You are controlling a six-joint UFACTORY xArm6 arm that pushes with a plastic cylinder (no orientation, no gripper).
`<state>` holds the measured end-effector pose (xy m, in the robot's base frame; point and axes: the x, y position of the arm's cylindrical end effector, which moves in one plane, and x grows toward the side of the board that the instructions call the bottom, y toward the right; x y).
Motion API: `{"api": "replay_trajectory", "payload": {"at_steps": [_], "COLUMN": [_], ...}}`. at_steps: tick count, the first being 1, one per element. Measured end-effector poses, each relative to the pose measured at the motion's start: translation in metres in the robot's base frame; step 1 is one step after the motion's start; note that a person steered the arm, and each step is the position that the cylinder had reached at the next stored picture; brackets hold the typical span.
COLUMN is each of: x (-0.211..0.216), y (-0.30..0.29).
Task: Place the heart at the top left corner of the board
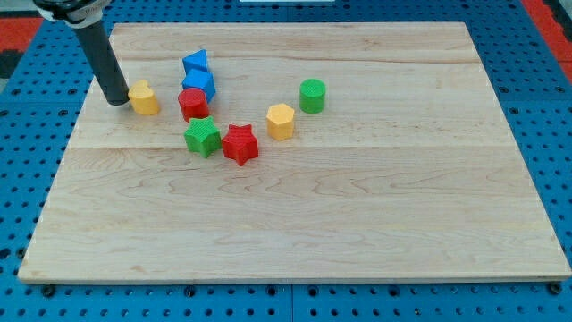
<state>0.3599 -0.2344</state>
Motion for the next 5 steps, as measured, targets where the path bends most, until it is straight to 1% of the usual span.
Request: {"api": "replay_trajectory", "payload": {"at_steps": [1,2,3,4,5], "x": [0.000,0.030,0.013,0.052,0.027], "y": [0.000,0.012,0.017,0.029,0.055]}}
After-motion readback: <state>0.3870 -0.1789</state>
